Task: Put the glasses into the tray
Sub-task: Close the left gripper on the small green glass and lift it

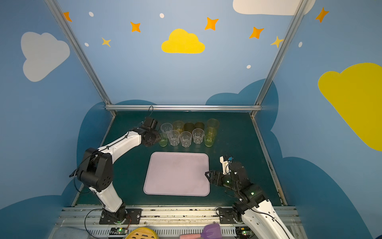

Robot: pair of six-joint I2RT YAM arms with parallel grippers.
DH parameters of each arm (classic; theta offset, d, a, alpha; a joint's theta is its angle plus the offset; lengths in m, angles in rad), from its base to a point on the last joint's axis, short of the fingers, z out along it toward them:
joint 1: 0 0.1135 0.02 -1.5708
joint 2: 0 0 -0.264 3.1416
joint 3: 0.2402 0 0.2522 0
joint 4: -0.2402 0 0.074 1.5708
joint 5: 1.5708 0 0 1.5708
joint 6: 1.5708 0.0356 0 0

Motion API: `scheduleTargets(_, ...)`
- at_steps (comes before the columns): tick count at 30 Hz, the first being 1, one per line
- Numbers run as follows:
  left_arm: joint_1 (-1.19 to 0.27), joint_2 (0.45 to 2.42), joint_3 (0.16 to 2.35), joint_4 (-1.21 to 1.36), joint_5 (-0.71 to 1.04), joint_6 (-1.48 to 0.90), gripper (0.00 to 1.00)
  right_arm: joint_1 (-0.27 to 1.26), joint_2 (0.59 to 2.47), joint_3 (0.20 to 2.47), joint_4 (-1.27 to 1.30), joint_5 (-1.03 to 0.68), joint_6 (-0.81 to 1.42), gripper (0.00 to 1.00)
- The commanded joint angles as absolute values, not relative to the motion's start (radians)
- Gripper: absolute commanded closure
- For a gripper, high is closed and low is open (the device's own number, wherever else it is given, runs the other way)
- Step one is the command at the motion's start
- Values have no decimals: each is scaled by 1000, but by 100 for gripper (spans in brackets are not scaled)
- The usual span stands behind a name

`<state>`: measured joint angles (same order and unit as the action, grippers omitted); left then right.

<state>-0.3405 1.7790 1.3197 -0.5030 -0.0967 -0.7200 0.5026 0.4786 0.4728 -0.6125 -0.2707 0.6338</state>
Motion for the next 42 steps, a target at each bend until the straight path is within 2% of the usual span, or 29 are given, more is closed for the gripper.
scheduleTargets(1,-336,1807,1348,-533,-95,-710,70,500,463,465,-642,-255,647,15)
scheduleTargets(3,-336,1818,1357,-540,-102,-707,75,501,460,463,-647,-251,650,15)
scheduleTargets(10,-334,1859,1380,-554,-121,-692,76,500,460,459,-658,-241,656,15)
scheduleTargets(12,-333,1870,1388,-561,-125,-687,80,501,458,459,-660,-239,659,15)
scheduleTargets(17,-333,1890,1393,-560,-141,-681,81,501,453,453,-661,-232,662,15)
scheduleTargets(23,-334,1893,1401,-568,-140,-679,90,500,448,446,-661,-233,666,15)
scheduleTargets(31,-334,1878,1398,-583,-130,-680,96,502,445,448,-663,-225,666,15)
scheduleTargets(42,-349,1781,1363,-623,-111,-645,96,501,438,453,-641,-215,670,15)
